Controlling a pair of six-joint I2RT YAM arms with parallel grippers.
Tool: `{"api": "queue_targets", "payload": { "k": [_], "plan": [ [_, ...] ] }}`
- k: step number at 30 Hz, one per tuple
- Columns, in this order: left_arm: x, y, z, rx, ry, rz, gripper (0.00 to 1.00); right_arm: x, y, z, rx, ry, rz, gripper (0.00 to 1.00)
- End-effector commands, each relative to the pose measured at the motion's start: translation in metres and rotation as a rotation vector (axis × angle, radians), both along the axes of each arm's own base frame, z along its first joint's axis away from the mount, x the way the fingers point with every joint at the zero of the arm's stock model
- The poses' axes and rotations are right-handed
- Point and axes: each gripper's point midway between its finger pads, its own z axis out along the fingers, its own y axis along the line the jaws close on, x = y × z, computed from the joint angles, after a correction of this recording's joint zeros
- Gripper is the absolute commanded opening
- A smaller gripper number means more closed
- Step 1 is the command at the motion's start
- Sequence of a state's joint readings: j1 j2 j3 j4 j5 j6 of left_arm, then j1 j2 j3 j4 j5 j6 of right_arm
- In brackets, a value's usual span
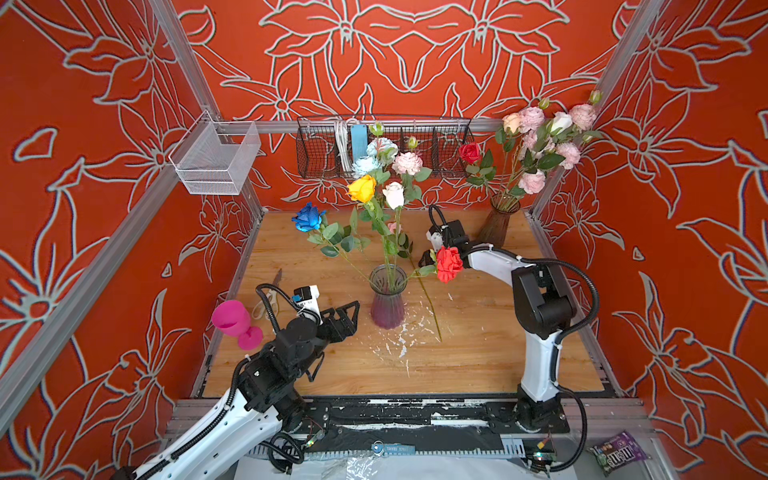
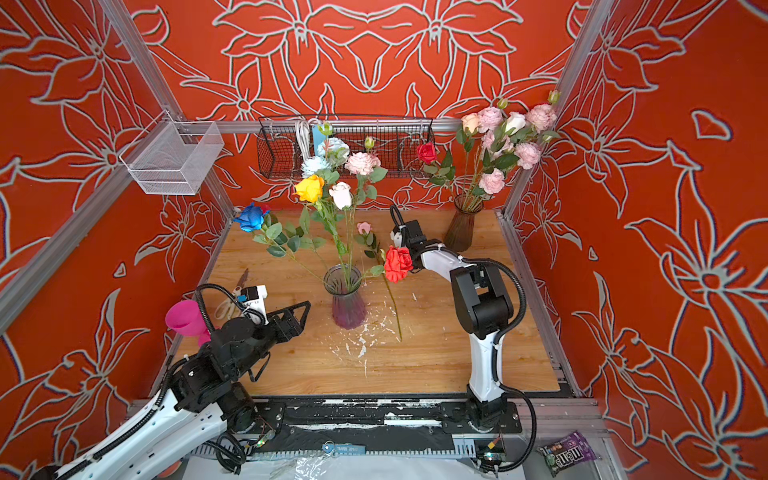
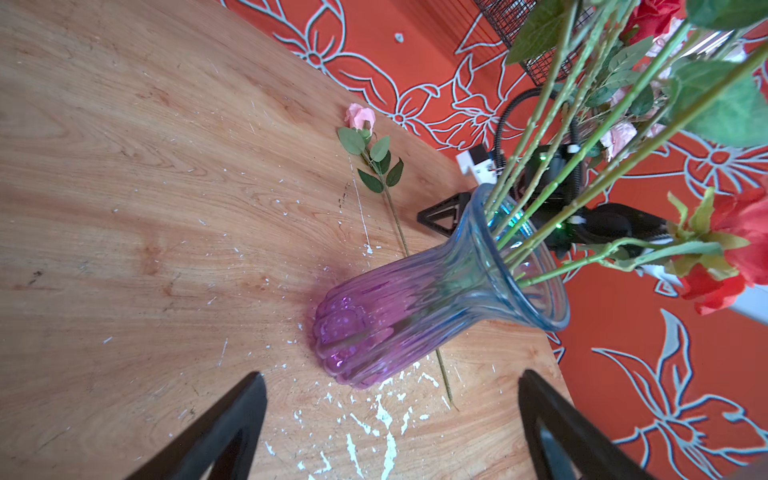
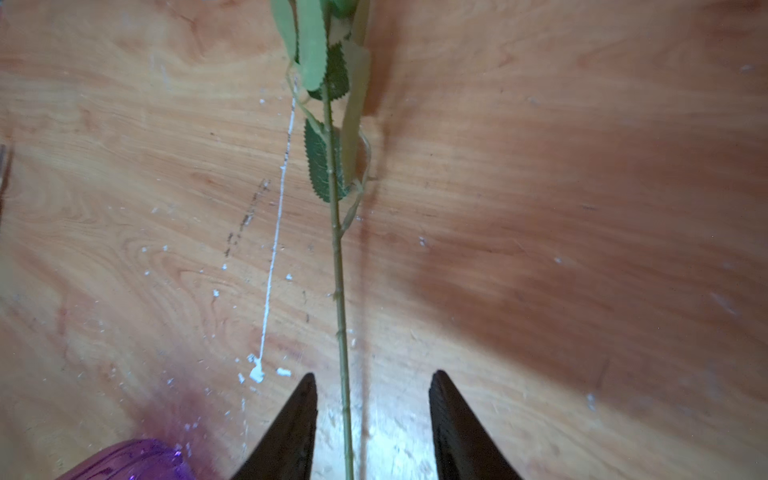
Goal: Arrange the flowers into the vase
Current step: 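Lower the open right gripper onto the last pink rose stem, then close the right gripper on the pink rose stem and lift it upright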
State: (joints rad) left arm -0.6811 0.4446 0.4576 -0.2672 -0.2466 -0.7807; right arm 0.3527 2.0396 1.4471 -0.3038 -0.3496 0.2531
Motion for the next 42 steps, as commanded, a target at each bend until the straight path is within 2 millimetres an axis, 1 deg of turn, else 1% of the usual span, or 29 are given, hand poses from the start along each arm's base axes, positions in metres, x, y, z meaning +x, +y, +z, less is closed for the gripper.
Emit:
{"api": "queue_targets", "payload": {
  "k": [1, 3, 6, 9, 13, 16, 19, 21, 23, 28, 31, 32, 34, 37, 42],
  "plan": [
    [0.003, -0.004, -0.003, 0.005, -0.007, -0.011, 0.95, -0.014, 0.016, -0.013, -0.036, 0.07, 0.093, 0.46],
    [0.004, -0.005, -0.005, 0.006, -0.006, -0.012, 0.96, -0.016, 0.025, -0.018, -0.09, 0.067, 0.124, 0.46],
    [0.005, -0.006, -0.005, 0.01, -0.007, -0.013, 0.96, -0.017, 0.028, -0.029, -0.211, 0.077, 0.129, 0.46],
    [0.006, -0.007, -0.004, 0.011, -0.008, -0.017, 0.96, -0.011, 0.027, -0.037, -0.24, 0.099, 0.093, 0.43],
    [0.006, -0.006, -0.002, 0.01, -0.01, -0.018, 0.96, -0.006, 0.028, -0.035, -0.243, 0.091, 0.08, 0.4],
    [0.005, -0.005, -0.001, 0.012, -0.013, -0.017, 0.97, -0.005, 0.027, -0.035, -0.249, 0.086, 0.075, 0.35],
    [0.004, -0.003, -0.001, 0.008, -0.014, -0.011, 0.97, -0.004, 0.026, -0.038, -0.252, 0.094, 0.075, 0.25],
    [0.003, -0.002, 0.001, 0.004, -0.018, -0.011, 0.96, -0.004, 0.025, -0.037, -0.252, 0.092, 0.066, 0.15],
    [0.003, -0.002, 0.003, -0.001, -0.021, -0.011, 0.96, -0.003, 0.024, -0.032, -0.238, 0.078, 0.052, 0.11],
    [0.001, -0.001, 0.006, -0.005, -0.021, -0.012, 0.97, -0.004, 0.017, -0.01, -0.203, 0.024, 0.024, 0.04],
    [0.001, -0.001, 0.008, -0.015, -0.025, -0.013, 0.97, -0.011, 0.01, 0.006, -0.167, -0.004, -0.003, 0.02],
    [0.001, -0.001, 0.009, -0.017, -0.027, -0.013, 0.97, -0.014, 0.007, 0.014, -0.153, -0.02, -0.015, 0.02],
    [0.0, -0.001, 0.011, -0.021, -0.031, -0.014, 0.97, -0.025, 0.0, 0.024, -0.13, -0.041, -0.036, 0.01],
    [0.0, -0.002, 0.015, -0.027, -0.037, -0.018, 0.97, -0.047, -0.013, 0.037, -0.111, -0.065, -0.069, 0.01],
    [-0.001, -0.003, 0.02, -0.025, -0.047, -0.03, 0.97, -0.086, -0.043, 0.049, -0.104, -0.095, -0.152, 0.01]
  ]
}}
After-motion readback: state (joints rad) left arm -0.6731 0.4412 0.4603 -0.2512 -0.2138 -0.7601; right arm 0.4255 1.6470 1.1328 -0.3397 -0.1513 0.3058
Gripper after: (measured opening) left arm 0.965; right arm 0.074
